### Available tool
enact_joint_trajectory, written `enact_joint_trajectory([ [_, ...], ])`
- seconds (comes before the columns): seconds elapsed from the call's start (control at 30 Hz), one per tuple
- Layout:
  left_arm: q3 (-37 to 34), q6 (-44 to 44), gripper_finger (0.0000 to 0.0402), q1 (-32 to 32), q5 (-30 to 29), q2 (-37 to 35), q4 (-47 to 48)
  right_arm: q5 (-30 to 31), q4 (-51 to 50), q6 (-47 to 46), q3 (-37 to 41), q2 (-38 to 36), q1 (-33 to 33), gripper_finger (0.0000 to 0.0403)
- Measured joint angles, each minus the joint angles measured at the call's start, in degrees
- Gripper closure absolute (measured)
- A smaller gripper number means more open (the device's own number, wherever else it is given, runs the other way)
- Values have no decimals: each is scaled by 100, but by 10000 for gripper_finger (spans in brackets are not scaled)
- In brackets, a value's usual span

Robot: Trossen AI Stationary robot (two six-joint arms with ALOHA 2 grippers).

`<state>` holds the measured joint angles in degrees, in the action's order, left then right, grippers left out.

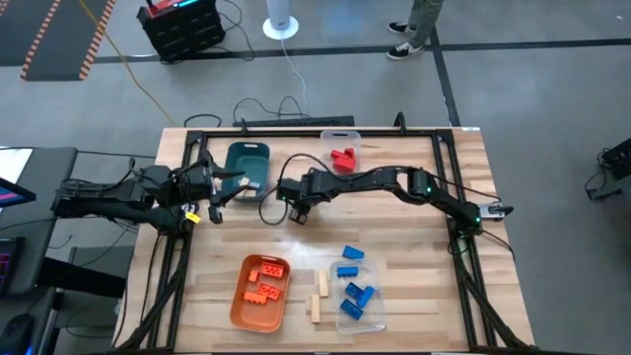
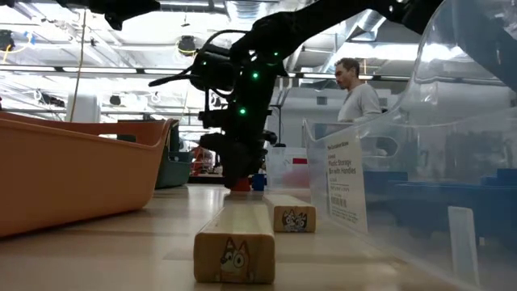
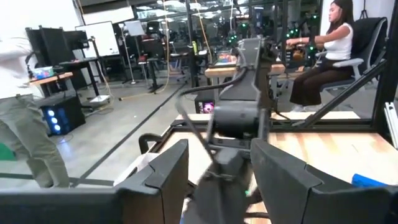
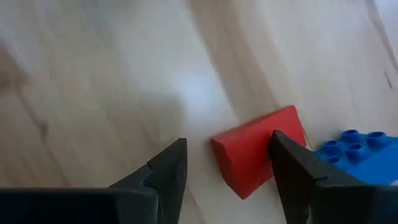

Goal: Sort blocks
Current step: Put the red wooden block into the top transparent bin

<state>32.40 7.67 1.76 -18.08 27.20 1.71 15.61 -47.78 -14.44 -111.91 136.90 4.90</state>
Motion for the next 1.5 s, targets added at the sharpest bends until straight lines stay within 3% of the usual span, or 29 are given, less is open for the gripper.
enact_joint_trajectory([
  [0.37, 0, 3, 233, 0, -1, -1, -10, -9, -595, 2712, 8, -47, -763, 237],
  [0.53, 0, 3, 233, 0, -3, -2, -10, 256, -828, 3080, 16, -96, -971, 243],
  [0.67, 0, 3, 233, 0, -3, 0, -6, 228, -900, 2691, 45, -291, -1060, 243],
  [0.9, 0, 2, 233, 0, -3, -1, 25, 255, -959, 1207, 23, -670, -1050, 243],
  [1.07, 0, -22, 233, 0, -3, -1, 65, -38, -1013, 598, 21, -763, -1017, 239],
  [1.33, 0, -93, 233, 0, -3, 0, 156, -60, -1024, -464, 417, -739, -927, 177],
  [1.5, 0, -86, 233, 0, -1, -28, 216, 646, -847, -805, 928, -810, -1113, 149],
])
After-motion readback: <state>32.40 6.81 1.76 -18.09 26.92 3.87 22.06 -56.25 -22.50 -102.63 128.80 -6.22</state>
